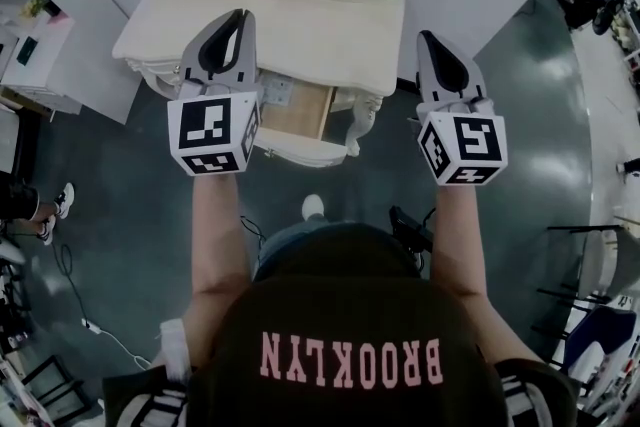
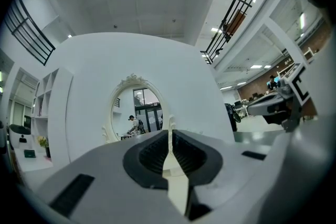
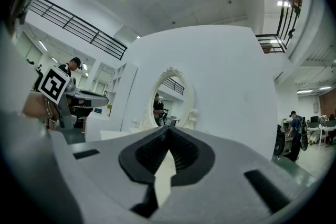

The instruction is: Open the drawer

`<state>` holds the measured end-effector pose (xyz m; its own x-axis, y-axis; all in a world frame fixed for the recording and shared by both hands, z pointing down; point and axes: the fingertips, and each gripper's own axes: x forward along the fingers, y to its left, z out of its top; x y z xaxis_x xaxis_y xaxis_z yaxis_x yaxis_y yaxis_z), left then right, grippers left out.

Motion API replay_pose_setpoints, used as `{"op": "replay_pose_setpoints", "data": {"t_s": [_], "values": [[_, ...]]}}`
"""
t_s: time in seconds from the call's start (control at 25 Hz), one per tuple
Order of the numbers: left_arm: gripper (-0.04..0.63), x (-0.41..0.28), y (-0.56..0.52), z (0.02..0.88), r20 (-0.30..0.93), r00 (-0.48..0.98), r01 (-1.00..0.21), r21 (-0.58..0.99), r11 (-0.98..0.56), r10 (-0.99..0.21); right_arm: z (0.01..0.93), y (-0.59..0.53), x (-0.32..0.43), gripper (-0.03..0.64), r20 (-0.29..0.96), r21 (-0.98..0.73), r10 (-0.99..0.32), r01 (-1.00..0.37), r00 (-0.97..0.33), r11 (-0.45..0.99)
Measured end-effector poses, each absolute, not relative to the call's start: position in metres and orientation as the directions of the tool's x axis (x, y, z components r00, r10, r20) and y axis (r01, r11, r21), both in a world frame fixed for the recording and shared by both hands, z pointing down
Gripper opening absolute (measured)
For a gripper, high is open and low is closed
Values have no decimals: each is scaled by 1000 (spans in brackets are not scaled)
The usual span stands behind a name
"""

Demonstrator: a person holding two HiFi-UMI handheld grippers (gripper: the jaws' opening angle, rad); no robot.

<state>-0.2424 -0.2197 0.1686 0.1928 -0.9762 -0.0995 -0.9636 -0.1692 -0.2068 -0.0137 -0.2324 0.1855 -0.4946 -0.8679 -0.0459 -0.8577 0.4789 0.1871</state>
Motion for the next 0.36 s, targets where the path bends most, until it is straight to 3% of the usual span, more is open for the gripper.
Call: {"op": "replay_pose_setpoints", "data": {"t_s": [0.36], "values": [[22,-247,-219,163,-88,193,-964,-204,-172,-977,181,-230,-14,-3,-26,189,-866,-853,-499,486]]}}
